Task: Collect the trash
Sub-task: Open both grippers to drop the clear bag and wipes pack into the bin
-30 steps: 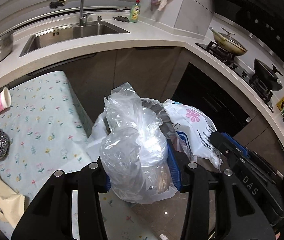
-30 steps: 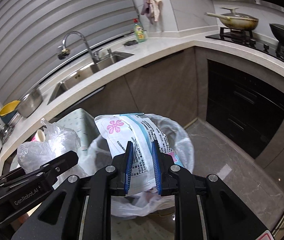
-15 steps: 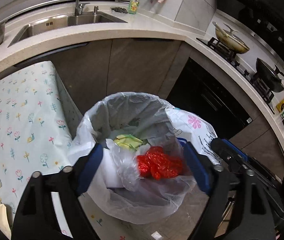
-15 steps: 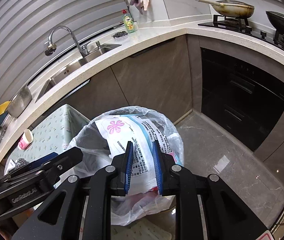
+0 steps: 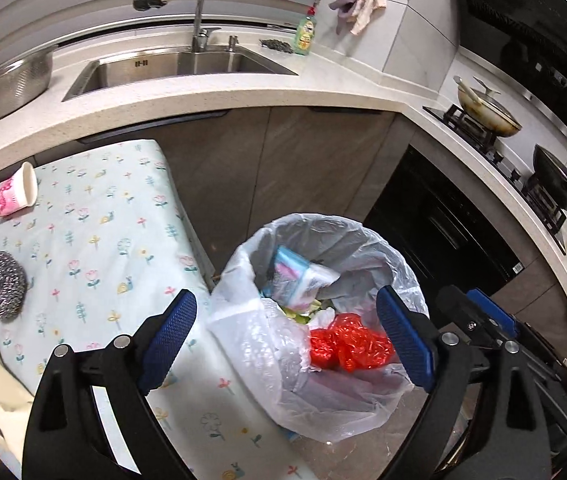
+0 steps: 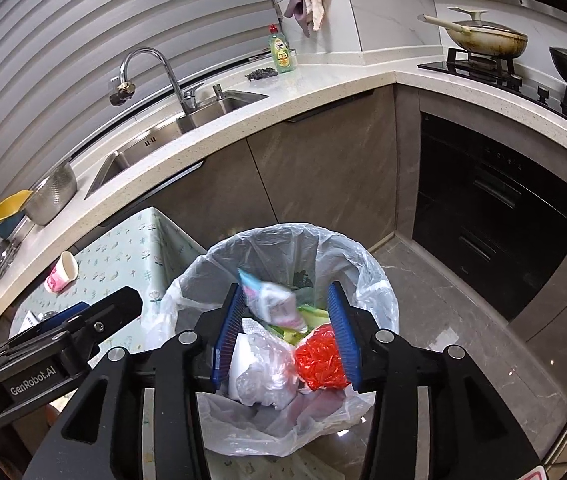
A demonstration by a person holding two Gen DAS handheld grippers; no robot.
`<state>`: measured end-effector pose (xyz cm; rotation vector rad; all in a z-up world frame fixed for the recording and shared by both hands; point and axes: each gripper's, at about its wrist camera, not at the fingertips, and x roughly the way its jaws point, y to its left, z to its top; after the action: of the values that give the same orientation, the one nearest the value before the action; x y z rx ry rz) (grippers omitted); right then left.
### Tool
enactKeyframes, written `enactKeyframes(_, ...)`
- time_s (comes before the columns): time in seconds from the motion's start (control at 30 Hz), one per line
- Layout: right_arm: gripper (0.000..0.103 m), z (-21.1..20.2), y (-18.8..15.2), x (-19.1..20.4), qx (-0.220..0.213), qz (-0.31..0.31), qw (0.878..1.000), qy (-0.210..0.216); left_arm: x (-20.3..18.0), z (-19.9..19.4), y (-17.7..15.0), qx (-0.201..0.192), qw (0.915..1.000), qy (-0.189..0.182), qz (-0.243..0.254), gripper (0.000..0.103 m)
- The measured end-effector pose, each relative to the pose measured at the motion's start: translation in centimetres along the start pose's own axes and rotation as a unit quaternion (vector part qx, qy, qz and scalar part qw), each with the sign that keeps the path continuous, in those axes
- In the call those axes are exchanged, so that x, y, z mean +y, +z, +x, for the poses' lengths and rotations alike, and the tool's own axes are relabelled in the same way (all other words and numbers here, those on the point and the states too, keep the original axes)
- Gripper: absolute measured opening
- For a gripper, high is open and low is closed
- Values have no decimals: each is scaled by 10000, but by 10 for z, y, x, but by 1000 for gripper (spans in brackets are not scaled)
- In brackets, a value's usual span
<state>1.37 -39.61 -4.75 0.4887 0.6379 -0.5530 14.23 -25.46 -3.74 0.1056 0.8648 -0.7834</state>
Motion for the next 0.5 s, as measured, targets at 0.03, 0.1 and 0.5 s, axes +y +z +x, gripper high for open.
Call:
enactKeyframes(0.03, 44, -1, 0, 3, -7, -17, 10000, 6, 4, -3, 0, -24, 10000, 34, -12, 87)
enactKeyframes(0.1, 45, -5, 0, 8, -25, -55, 10000, 33, 10, -10, 0, -91, 9999, 96, -42, 87)
enactKeyframes(0.5, 50, -29, -1, 52, -178, -349, 9989, 242, 52, -58, -1, -474, 9970, 555, -253, 87)
